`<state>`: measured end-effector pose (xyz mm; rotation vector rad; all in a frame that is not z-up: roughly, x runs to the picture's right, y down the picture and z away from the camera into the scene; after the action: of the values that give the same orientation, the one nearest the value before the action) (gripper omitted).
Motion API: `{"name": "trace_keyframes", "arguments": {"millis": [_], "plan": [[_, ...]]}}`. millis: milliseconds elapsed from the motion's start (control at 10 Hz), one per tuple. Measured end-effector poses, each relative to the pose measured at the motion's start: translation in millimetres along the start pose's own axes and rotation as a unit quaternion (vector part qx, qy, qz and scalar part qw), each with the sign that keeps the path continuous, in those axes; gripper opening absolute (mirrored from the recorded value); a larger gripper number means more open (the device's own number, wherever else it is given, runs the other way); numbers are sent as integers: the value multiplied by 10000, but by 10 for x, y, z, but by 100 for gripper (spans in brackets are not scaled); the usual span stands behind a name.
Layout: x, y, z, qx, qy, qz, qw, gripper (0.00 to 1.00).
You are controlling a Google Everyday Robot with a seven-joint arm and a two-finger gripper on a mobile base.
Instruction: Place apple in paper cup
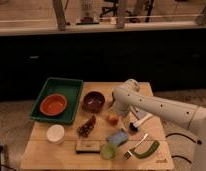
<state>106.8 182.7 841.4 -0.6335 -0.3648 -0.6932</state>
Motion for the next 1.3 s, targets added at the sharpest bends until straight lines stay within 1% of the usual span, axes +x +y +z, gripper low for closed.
{"name": "trace_keyframes", "arguments": {"millis": [300, 400, 500, 600, 700, 800, 1000, 1100, 1200, 1300], "plan": [[20, -42, 78, 109, -300, -160, 9994, 80], [19, -58, 96, 120, -362, -210, 9991, 80], [26, -71, 120, 124, -442, -280, 9986, 77], [34, -81, 126, 132, -469, -322, 9983, 70], [36, -94, 131, 138, -486, -364, 9981, 60], [31, -118, 133, 140, -505, -415, 9978, 47], [36, -157, 131, 171, -535, -471, 9973, 29], [53, -174, 127, 196, -555, -498, 9970, 17], [63, -197, 118, 221, -574, -531, 9967, 8], [70, -213, 108, 248, -601, -559, 9963, 2]]}}
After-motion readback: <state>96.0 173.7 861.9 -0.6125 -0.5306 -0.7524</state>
